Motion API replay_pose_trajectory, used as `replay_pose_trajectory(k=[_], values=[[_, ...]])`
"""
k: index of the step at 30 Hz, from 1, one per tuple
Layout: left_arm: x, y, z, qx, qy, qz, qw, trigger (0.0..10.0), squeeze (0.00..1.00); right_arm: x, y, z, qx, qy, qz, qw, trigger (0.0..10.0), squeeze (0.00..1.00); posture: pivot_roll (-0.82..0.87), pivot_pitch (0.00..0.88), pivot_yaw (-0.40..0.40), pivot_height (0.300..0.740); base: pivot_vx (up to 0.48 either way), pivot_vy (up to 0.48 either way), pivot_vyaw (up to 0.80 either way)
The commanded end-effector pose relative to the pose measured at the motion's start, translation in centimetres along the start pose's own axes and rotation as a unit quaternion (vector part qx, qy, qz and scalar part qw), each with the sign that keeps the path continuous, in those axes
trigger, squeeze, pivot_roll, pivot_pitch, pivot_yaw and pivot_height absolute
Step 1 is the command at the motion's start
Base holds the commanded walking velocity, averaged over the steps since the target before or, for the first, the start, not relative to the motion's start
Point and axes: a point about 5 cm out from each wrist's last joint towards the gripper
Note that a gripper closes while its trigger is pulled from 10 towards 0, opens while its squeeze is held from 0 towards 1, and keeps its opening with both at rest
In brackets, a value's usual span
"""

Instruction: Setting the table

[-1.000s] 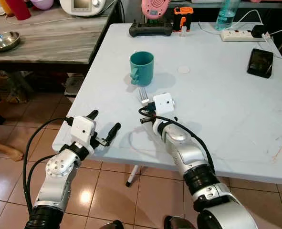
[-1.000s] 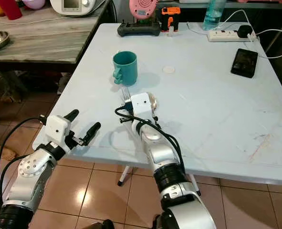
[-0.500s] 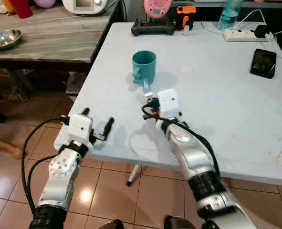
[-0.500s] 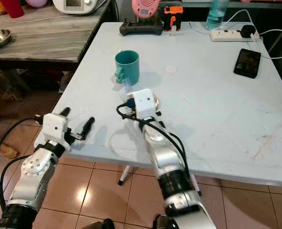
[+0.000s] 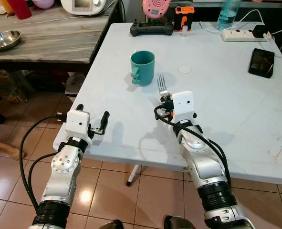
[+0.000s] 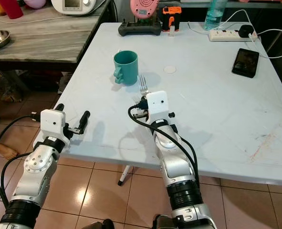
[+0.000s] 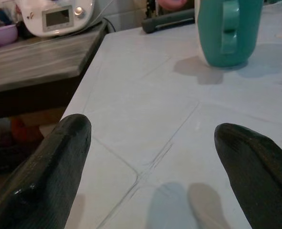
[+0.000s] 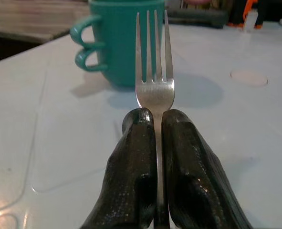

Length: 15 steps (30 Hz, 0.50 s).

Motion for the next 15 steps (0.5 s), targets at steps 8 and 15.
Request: replay_pose_trajectory(k=[8, 15], values=[[-0.7, 0.2, 0.1, -0.008, -0.008, 0.039, 0.999, 10.0, 0.00, 1.4, -1.2, 2.6, 0.069, -0.001, -0.031, 0.997, 10.0, 0.00, -0.18, 0.140, 0.083, 0.740, 0.000, 0.000, 0.00], [-0.2, 0.3, -0.1, -0.013, -0.007, 0.035, 0.999, 10.0, 0.00, 0.7, -0.7, 1.4, 0.037, 0.040, -0.019, 0.998, 10.0, 0.00, -0.19, 0.139, 0.086, 0.740, 0.000, 0.000, 0.00]])
Point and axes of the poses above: a point about 5 cm out from each wrist's last joint towards the gripper, its own y axis pointing out of the wrist towards the gripper, its own z axis along the axis of the wrist's last joint, x = y × z
